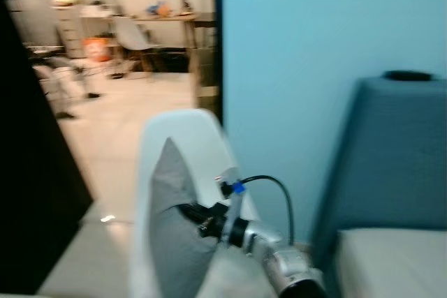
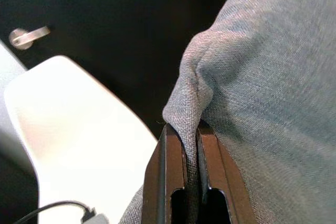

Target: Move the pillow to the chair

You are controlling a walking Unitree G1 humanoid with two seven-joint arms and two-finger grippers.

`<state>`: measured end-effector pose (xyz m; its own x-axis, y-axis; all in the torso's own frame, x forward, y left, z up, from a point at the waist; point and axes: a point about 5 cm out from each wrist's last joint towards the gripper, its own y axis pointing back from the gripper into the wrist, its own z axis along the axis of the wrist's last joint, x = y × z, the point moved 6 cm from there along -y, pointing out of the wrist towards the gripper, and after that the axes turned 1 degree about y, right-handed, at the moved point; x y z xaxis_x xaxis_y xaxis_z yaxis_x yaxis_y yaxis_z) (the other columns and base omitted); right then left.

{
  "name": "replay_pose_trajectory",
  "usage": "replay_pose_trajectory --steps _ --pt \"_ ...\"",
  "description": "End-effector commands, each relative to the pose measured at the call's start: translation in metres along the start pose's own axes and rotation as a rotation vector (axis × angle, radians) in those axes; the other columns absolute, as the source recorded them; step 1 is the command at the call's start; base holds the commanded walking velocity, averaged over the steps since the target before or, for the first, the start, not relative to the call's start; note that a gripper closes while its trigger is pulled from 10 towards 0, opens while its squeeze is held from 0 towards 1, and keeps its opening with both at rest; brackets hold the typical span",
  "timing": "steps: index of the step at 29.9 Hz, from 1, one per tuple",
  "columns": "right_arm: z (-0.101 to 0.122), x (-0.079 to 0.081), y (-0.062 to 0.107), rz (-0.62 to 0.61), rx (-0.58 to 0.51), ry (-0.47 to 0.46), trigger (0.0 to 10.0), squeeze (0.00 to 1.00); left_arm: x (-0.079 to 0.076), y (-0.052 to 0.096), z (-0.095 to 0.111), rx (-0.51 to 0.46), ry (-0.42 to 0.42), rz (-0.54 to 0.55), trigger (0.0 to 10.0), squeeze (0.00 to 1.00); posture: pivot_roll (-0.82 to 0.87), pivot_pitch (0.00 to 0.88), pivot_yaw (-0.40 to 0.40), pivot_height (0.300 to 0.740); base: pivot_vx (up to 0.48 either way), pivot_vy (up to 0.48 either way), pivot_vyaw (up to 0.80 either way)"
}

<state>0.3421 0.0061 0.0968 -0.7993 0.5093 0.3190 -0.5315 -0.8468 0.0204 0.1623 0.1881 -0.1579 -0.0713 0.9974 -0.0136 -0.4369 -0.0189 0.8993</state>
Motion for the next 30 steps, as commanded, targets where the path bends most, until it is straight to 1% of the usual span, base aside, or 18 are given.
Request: replay_pose_trajectory --steps 1,4,5,6,8,10,11,13,16,18,20,25,27,28,30 --pt "0.016 0.007 -0.009 0.022 -0.06 0.045 10.0 0.0 -0.002 -0.001 0.004 -0.007 -0.015 -0.004 10.0 0.0 -0.07 0.009 0.005 0.74 0.0 0.0 0.8" --pt "0.016 0.002 -0.009 -0.007 -0.063 0.049 10.0 0.0 -0.002 -0.001 0.003 -0.007 -0.015 -0.004 10.0 0.0 -0.07 0.01 0.005 0.74 0.0 0.0 0.8" --pt "0.015 -0.014 -0.008 -0.109 -0.043 0.081 10.0 0.0 -0.002 0.0 0.003 -0.007 -0.016 -0.003 10.0 0.0 -0.07 0.012 0.004 0.74 0.0 0.0 0.0" --pt "0.012 -0.035 -0.004 -0.242 -0.001 0.12 10.0 0.0 -0.001 0.0 0.003 -0.008 -0.021 0.0 10.0 0.0 -0.07 0.013 0.003 0.74 0.0 0.0 0.0" --pt "0.012 -0.035 -0.004 -0.242 -0.001 0.12 10.0 0.0 -0.001 0.0 0.003 -0.008 -0.021 0.0 10.0 0.0 -0.07 0.013 0.003 0.74 0.0 0.0 0.0" --pt "0.009 -0.063 0.007 -0.409 0.048 0.175 10.0 0.0 0.0 0.0 0.003 -0.009 -0.025 0.001 10.0 0.0 -0.07 0.015 0.004 0.74 0.0 0.0 0.0" --pt "0.009 -0.063 0.007 -0.409 0.048 0.175 10.0 0.0 0.0 0.0 0.003 -0.009 -0.025 0.001 10.0 0.0 -0.07 0.015 0.004 0.74 0.0 0.0 0.0" --pt "0.008 -0.077 0.017 -0.475 0.06 0.181 10.0 0.0 0.002 0.0 0.002 -0.002 -0.052 0.013 10.0 0.0 -0.07 0.016 0.005 0.74 0.0 -0.452 0.0" --pt "0.007 -0.081 0.022 -0.496 0.067 0.18 10.0 0.0 0.005 0.0 0.002 0.002 -0.056 0.024 10.0 0.0 -0.08 0.016 0.007 0.74 0.0 -0.475 0.0" --pt "0.003 -0.086 0.027 -0.52 0.085 0.185 10.0 0.0 0.007 0.0 0.0 0.009 -0.04 0.032 10.0 0.0 -0.08 0.018 0.009 0.74 0.0 -0.409 0.0" --pt "0.0 -0.087 0.028 -0.53 0.094 0.186 10.0 0.0 0.009 0.0 0.0 0.008 -0.039 0.039 10.0 0.0 -0.08 0.019 0.011 0.74 0.0 0.0 0.0" --pt "-0.015 -0.096 0.036 -0.608 0.177 0.245 10.0 0.0 0.009 0.0 0.002 -0.001 -0.032 0.04 10.0 0.0 -0.08 0.023 0.014 0.74 0.0 0.0 0.0" --pt "-0.021 -0.101 0.04 -0.651 0.205 0.254 10.0 0.0 0.009 0.0 0.002 -0.001 -0.035 0.039 10.0 0.0 -0.08 0.024 0.016 0.74 0.0 0.0 0.0" --pt "-0.021 -0.101 0.04 -0.651 0.205 0.254 10.0 0.0 0.009 0.0 0.002 -0.001 -0.035 0.039 10.0 0.0 -0.08 0.024 0.016 0.74 0.0 0.0 0.0" --pt "-0.03 -0.104 0.044 -0.678 0.248 0.254 10.0 0.0 0.007 0.0 0.003 -0.001 -0.044 0.025 10.0 0.0 -0.08 0.026 0.018 0.74 0.0 0.0 0.0"
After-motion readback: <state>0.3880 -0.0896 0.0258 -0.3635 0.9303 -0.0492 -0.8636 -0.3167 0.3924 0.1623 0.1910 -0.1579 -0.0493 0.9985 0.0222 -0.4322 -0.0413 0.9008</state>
